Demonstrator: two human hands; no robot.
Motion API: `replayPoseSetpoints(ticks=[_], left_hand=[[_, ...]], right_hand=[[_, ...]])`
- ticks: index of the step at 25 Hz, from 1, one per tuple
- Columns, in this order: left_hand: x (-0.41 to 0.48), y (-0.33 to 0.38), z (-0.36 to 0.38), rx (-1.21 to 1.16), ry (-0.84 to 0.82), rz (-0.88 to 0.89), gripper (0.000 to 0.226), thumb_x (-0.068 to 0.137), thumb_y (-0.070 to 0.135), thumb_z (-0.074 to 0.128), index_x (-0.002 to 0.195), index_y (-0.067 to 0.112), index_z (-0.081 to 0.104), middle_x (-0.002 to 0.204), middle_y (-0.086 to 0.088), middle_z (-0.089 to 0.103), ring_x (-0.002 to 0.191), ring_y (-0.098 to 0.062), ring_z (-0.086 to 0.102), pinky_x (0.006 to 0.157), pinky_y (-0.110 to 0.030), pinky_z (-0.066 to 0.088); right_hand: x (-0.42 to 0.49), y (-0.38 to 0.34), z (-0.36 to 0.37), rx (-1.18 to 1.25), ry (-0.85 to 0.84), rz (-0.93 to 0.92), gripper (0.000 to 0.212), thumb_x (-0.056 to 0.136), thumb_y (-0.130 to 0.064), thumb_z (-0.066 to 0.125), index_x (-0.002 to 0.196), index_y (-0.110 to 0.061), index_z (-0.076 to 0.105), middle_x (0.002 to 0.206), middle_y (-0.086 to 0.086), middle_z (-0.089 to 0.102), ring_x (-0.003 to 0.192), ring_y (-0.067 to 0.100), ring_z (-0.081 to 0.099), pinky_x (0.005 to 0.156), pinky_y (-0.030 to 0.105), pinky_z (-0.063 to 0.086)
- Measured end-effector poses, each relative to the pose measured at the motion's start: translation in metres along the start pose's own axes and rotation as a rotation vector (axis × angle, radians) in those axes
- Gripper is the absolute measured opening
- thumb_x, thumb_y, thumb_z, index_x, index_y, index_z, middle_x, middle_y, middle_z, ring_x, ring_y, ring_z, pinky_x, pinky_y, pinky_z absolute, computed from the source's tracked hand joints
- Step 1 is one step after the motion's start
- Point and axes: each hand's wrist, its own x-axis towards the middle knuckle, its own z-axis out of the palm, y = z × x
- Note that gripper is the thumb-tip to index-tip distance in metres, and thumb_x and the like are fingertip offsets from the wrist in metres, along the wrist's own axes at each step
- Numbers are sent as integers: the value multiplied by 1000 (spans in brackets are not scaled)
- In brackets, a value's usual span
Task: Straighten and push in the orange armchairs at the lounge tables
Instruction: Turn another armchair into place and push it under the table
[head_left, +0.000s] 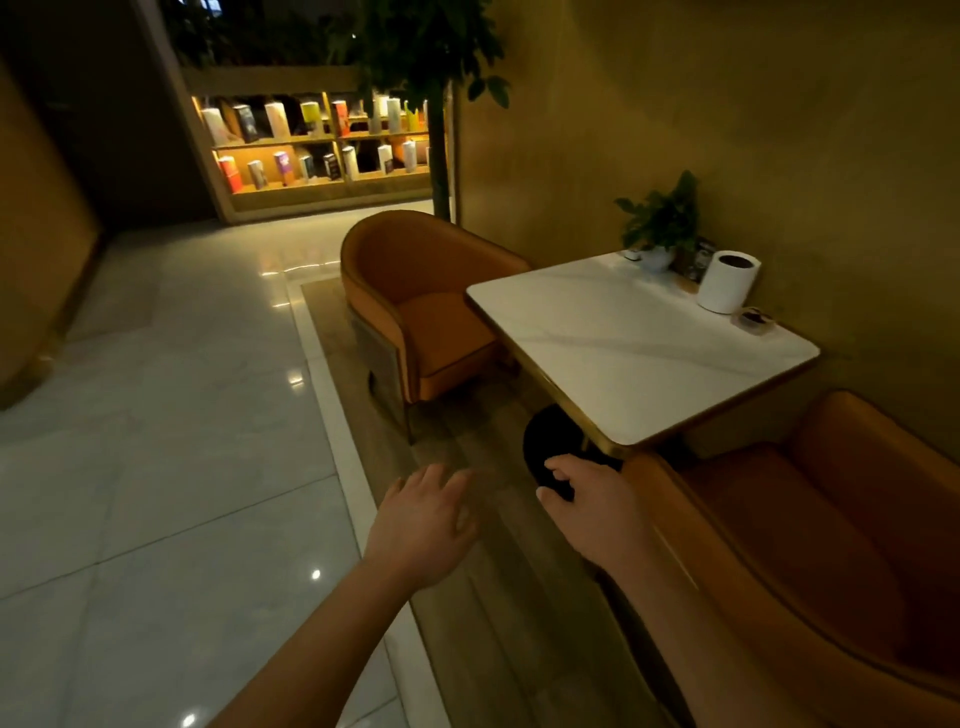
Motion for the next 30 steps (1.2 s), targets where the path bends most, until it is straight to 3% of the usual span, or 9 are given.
replayPoseSetpoints(ticks=[4,18,24,30], left_hand=[[18,-63,-17,4,-41,-65,60,94,56,35,147,30,36,134,1,52,117,-20,53,93,-34,43],[224,-271,-42,33,-105,-282,55,98,49,44,149,30,35,137,0,52,119,-20,53,94,-34,46],[318,-360,-45,13,-142,-242,53,98,49,44,147,31,36,133,1,53,116,-19,54,93,-34,47],[422,-489,-61,20,-195,-117,53,99,49,43,148,31,35,132,0,52,116,-20,53,93,-35,48]], right_hand=[[50,-39,27,-38,-27,-56,39,95,-47,57,130,-30,59,124,-13,63,111,7,58,91,28,50],[351,-123,154,-85,-293,-187,39,94,-49,57,130,-34,56,119,-14,64,103,4,59,78,20,47],[458,-158,191,-82,-316,-166,35,95,-46,59,127,-32,59,117,-14,65,101,2,58,70,16,39],[561,-211,245,-105,-271,-41,27,95,-45,59,117,-30,64,108,-12,67,94,5,61,72,18,46]])
